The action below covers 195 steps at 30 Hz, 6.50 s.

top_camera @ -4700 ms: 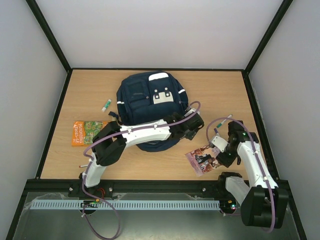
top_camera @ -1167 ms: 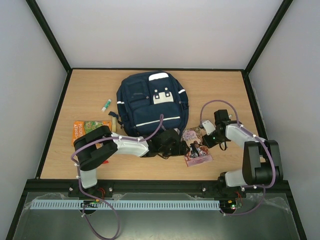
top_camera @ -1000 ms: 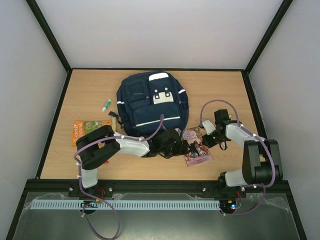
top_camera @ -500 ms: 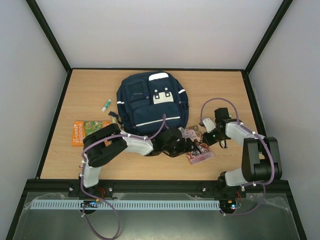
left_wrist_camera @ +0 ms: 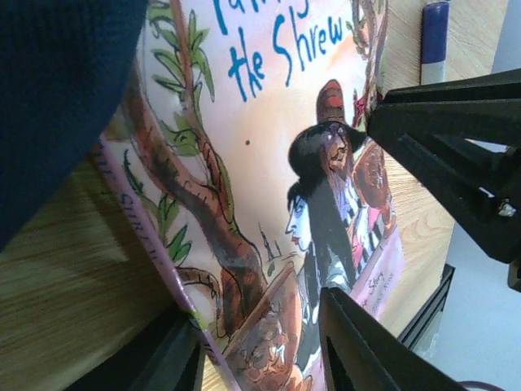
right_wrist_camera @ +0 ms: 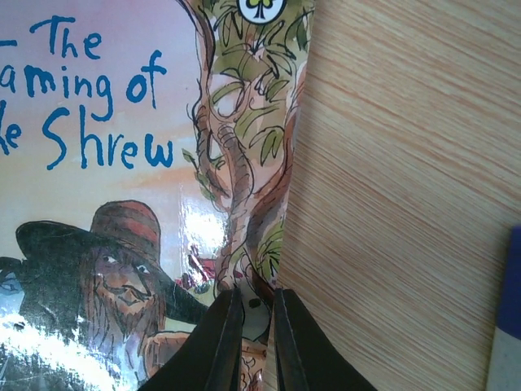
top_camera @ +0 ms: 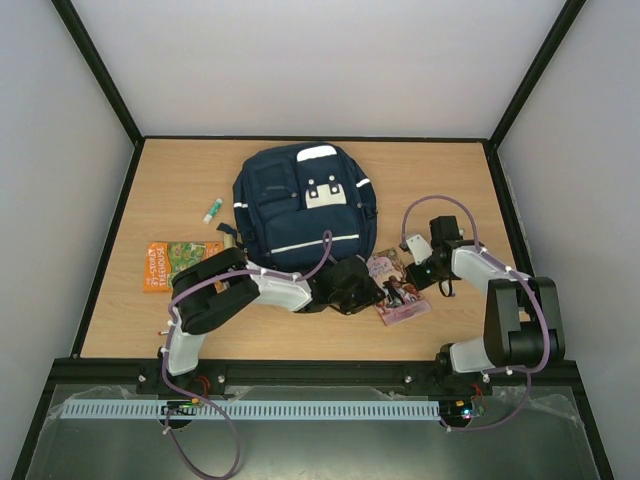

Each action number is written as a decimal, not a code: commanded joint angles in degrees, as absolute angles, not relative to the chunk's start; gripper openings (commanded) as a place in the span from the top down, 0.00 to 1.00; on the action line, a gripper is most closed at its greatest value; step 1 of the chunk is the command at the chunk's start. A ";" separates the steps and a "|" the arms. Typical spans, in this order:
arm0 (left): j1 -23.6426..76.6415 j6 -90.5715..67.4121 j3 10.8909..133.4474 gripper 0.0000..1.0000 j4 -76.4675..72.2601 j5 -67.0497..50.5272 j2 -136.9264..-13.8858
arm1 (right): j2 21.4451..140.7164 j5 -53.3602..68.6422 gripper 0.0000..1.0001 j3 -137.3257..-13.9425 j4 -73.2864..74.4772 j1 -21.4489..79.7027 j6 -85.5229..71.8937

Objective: Pack the student bag
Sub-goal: Pick up the book from the center of the board, then place the book in the student bag.

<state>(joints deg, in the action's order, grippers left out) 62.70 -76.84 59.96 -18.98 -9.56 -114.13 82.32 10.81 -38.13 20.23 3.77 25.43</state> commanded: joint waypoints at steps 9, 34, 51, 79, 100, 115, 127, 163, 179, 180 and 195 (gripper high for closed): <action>63.33 -86.52 54.17 0.89 -35.14 -7.72 -113.49 | 82.36 3.88 0.88 -34.63 28.81 4.15 26.34; 66.24 -35.69 72.77 0.98 2.08 -9.62 -93.59 | 56.08 10.46 0.06 -65.50 44.86 4.13 18.28; 43.67 -30.11 56.91 0.98 -4.57 -31.17 -72.97 | 66.10 45.47 0.08 -75.05 40.62 4.13 10.09; 36.43 -35.76 54.46 0.98 -13.37 -40.17 -71.10 | 67.62 85.72 0.09 -69.53 34.79 5.84 4.54; 36.38 -34.48 52.46 0.98 -11.00 -38.00 -69.70 | 63.50 67.05 0.84 -63.99 21.35 5.88 -10.58; 36.41 -28.55 54.30 0.43 -0.09 -29.13 -70.22 | 64.18 52.38 0.99 -66.63 25.65 5.44 -5.49; 37.98 -16.84 56.64 0.37 13.31 -16.38 -72.36 | 61.34 37.53 0.99 -53.28 20.30 -4.81 1.36; 56.87 -2.28 86.66 0.56 33.74 9.33 -115.07 | 56.87 24.79 0.99 -42.64 10.99 -5.80 1.77; 56.37 -1.89 85.84 0.56 33.89 10.26 -112.59 | 56.60 24.93 0.99 -42.43 10.90 -5.80 2.02; 56.40 -1.77 85.79 0.60 34.27 10.65 -113.18 | 56.60 24.96 0.99 -42.46 10.90 -5.80 2.08; 56.88 -0.85 82.79 0.50 33.72 13.73 -114.26 | 56.69 25.14 0.99 -42.23 10.82 -5.80 2.12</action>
